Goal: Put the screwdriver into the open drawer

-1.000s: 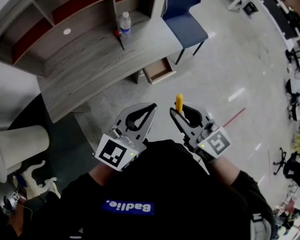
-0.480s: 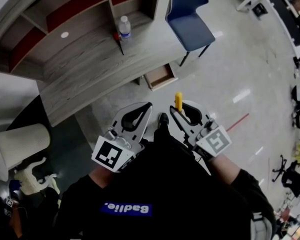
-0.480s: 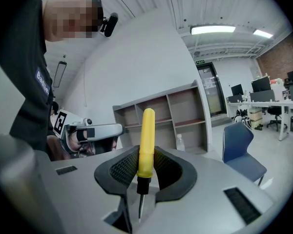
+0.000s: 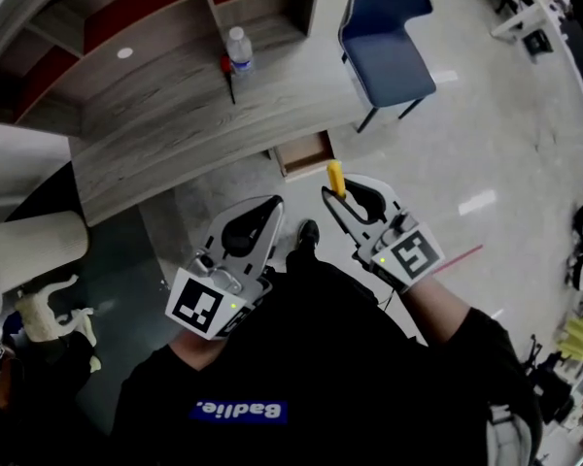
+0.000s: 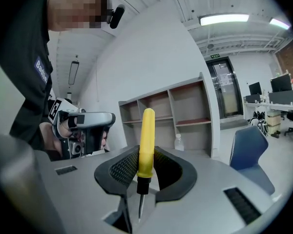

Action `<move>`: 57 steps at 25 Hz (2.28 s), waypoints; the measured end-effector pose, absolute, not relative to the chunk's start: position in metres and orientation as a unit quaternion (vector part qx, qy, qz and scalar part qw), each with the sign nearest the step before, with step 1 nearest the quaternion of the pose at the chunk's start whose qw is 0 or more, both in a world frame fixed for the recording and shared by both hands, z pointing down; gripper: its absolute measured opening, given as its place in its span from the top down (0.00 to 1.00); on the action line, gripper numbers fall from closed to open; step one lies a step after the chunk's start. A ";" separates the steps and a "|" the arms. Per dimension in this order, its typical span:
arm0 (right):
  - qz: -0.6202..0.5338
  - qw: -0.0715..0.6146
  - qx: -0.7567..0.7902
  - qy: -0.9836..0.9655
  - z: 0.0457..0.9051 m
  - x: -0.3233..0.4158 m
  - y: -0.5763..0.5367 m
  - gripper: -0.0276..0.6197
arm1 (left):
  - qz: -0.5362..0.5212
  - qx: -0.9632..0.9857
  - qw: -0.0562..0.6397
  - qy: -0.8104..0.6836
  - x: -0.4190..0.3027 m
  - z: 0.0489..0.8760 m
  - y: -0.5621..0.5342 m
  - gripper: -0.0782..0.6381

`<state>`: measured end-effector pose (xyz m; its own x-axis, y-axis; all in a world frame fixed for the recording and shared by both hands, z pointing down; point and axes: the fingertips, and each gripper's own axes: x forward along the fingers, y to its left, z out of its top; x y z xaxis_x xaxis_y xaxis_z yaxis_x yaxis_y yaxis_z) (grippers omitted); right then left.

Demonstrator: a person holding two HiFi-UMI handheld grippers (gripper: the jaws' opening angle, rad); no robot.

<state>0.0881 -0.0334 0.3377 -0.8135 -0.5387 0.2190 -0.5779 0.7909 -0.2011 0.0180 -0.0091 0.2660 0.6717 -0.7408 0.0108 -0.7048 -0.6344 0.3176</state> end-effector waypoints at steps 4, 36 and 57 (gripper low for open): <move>0.072 0.101 0.280 -0.952 0.356 0.094 -0.049 0.79 | -0.054 0.897 0.149 -0.413 0.024 0.274 -0.013 0.89; 0.039 0.204 0.259 -0.943 0.480 0.069 -0.084 0.79 | -0.039 0.890 0.155 -0.427 0.006 0.305 -0.021 0.89; 0.050 0.254 0.255 -0.932 0.564 0.065 -0.095 0.79 | -0.037 0.884 0.159 -0.437 0.001 0.329 -0.037 0.90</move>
